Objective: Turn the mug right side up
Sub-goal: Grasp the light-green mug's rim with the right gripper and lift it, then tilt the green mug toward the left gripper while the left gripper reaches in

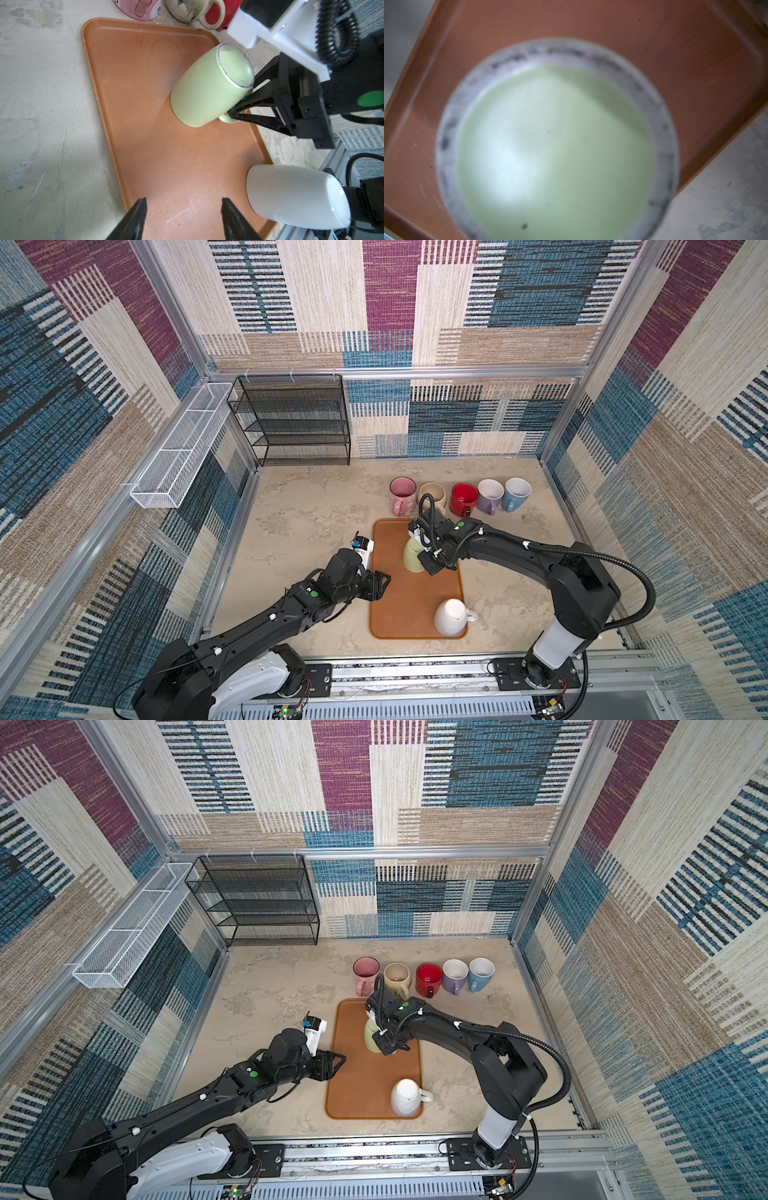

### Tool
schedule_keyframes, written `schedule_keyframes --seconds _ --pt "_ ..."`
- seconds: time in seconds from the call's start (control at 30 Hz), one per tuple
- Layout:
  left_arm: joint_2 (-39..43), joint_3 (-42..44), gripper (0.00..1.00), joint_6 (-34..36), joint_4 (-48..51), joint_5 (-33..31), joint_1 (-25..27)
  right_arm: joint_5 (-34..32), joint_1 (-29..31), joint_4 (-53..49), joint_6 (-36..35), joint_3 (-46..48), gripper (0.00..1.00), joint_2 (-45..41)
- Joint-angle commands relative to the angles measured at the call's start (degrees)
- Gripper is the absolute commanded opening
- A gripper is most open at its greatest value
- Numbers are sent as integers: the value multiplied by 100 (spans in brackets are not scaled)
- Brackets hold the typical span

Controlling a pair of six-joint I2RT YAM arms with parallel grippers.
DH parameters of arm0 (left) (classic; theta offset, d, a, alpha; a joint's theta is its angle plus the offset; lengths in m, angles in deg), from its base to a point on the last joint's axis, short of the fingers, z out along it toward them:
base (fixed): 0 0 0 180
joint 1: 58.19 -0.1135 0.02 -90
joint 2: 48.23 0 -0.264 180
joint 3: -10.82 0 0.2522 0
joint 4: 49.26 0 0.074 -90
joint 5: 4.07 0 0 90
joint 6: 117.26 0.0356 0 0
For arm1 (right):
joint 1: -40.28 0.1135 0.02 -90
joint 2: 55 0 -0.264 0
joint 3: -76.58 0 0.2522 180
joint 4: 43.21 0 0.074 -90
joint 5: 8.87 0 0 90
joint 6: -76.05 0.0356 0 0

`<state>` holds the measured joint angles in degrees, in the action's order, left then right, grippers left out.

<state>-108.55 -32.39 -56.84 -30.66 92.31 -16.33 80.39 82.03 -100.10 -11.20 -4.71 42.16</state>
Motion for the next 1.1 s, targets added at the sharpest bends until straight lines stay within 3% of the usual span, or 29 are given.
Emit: schedule_keyframes --seconds 0.0,0.4,0.87,1.07 --pt "-15 10 62 -17 -194 31 -10 -198 8 -1 72 -59 21 61" --pt "-46 23 62 -82 -246 75 -5 -21 2 171 95 -33 0 -173" --pt "71 343 66 -441 -1457 648 -18 922 12 1361 129 185 0 -1412" --pt "133 772 72 -873 -2887 1141 -151 1739 11 2360 276 533 0 -2105"
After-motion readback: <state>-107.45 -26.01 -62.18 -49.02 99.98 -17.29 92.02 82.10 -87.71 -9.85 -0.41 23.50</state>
